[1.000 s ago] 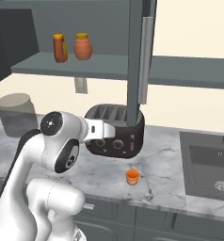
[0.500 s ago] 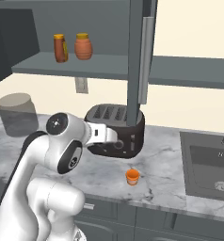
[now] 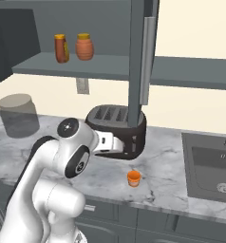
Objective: Pick the jam and honey bottle from the counter and place them in the cabinets closest to them.
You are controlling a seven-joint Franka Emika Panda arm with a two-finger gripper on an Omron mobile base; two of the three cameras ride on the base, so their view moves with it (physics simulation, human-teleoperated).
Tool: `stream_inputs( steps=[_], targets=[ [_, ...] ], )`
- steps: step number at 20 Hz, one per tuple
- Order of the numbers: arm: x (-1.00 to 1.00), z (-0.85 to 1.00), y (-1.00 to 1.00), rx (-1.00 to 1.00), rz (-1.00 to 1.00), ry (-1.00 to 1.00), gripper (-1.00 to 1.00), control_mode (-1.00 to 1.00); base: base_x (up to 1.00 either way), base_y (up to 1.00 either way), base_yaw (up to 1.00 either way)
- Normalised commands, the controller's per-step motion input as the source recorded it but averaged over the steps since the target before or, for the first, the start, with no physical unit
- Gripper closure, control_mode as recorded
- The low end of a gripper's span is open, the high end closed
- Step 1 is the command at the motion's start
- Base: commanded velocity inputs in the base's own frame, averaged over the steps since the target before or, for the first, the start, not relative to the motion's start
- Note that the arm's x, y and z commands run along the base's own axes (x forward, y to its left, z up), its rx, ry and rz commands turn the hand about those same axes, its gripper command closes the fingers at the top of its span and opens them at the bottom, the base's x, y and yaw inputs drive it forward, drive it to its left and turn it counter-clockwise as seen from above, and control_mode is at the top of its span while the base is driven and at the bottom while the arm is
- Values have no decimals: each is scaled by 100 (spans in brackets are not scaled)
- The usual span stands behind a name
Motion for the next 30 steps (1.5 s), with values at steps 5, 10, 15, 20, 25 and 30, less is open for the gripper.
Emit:
stream_inputs(
  steps=[5, 10, 15, 20, 25, 30],
  targets=[
    [15, -36, -8, -3, -1, 14, -100, -100, 0, 0, 0],
    [25, -30, -16, -3, -7, 14, -100, -100, 0, 0, 0],
    [30, -25, -20, -1, -7, 14, -100, -100, 0, 0, 0],
    [29, -25, -25, 0, -5, 17, -100, -100, 0, 0, 0],
    [26, -26, -40, 0, -2, 15, -100, -100, 0, 0, 0],
    [16, -24, -40, 0, 0, 7, -100, -100, 0, 0, 0]
  ],
)
